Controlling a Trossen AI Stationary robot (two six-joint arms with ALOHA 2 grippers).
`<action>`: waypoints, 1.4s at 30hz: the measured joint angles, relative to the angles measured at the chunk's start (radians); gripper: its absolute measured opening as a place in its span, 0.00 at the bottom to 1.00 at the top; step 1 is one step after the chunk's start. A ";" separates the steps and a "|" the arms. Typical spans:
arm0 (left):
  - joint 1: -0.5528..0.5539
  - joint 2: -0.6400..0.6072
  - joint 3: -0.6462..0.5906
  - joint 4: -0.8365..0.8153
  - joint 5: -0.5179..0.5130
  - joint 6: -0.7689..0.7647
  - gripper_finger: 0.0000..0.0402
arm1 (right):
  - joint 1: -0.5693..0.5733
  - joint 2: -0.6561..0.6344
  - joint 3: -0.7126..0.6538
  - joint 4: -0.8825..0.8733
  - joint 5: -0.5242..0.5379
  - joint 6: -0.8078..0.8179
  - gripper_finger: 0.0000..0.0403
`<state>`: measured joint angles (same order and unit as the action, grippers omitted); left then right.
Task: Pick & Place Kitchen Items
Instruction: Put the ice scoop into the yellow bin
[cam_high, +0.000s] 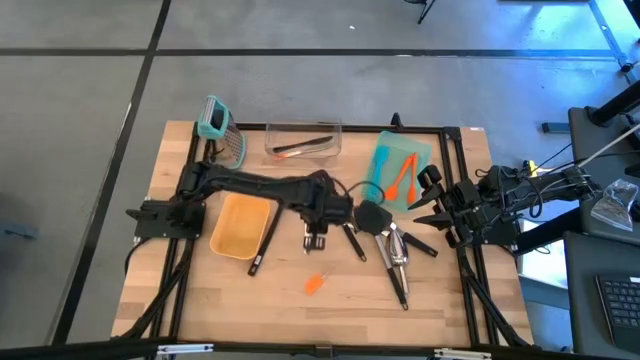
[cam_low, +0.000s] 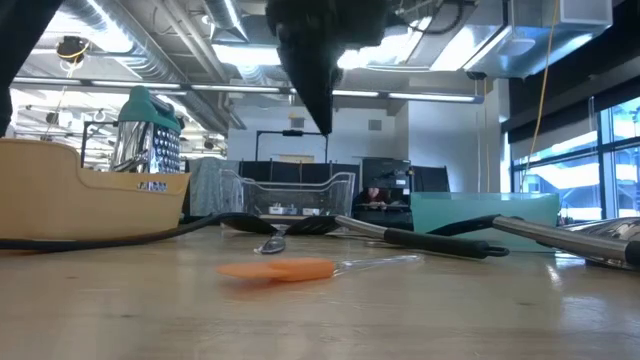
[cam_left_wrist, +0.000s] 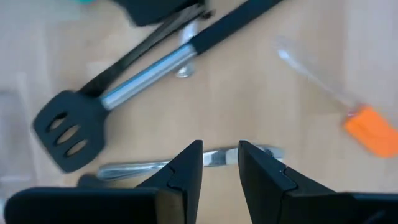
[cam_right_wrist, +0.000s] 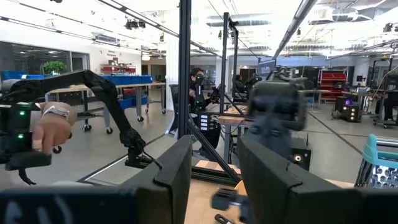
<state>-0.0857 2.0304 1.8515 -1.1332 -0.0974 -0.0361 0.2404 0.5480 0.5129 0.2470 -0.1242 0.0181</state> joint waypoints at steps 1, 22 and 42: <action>-0.014 0.000 0.000 0.001 0.009 -0.002 0.24 | 0.000 0.000 0.000 0.000 0.000 0.000 0.33; -0.257 -0.001 -0.061 0.256 0.036 0.013 0.24 | 0.000 0.000 0.000 -0.001 0.000 0.000 0.33; -0.297 -0.004 -0.076 0.280 -0.215 -0.085 0.24 | 0.000 0.000 0.000 -0.002 0.000 0.000 0.33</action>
<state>-0.3828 2.0262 1.7756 -0.8535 -0.3125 -0.1207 0.2405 0.5480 0.5129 0.2451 -0.1241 0.0179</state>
